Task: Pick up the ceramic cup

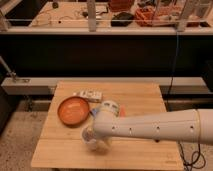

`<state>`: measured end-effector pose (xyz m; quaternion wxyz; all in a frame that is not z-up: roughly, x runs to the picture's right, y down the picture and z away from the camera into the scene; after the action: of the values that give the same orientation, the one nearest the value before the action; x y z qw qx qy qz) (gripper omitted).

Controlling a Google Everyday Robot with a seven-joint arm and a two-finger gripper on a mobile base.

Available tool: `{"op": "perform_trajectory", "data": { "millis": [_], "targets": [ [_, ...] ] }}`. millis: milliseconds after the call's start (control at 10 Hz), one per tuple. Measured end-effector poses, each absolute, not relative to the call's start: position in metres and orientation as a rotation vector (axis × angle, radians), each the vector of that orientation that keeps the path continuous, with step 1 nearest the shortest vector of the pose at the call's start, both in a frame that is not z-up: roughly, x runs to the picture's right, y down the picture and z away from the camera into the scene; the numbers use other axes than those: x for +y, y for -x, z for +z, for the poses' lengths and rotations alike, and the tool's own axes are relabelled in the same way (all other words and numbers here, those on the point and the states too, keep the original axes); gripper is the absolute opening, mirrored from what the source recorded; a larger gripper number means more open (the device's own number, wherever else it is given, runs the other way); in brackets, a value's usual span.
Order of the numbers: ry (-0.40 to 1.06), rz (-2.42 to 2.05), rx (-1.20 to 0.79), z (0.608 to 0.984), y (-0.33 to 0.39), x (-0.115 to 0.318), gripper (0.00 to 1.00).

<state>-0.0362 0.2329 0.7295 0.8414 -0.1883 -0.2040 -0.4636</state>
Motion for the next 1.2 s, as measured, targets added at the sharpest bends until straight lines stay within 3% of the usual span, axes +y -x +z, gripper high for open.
{"op": "perform_trajectory", "data": {
  "millis": [400, 700, 1000, 1200],
  "targets": [
    [0.388, -0.978, -0.438, 0.735, 0.037, 0.235, 0.75],
    [0.383, -0.974, -0.444, 0.739, 0.037, 0.237, 0.51],
    [0.377, -0.973, -0.451, 0.742, 0.037, 0.238, 0.47],
    [0.37, -0.971, -0.447, 0.741, 0.035, 0.236, 0.3]
  ]
}}
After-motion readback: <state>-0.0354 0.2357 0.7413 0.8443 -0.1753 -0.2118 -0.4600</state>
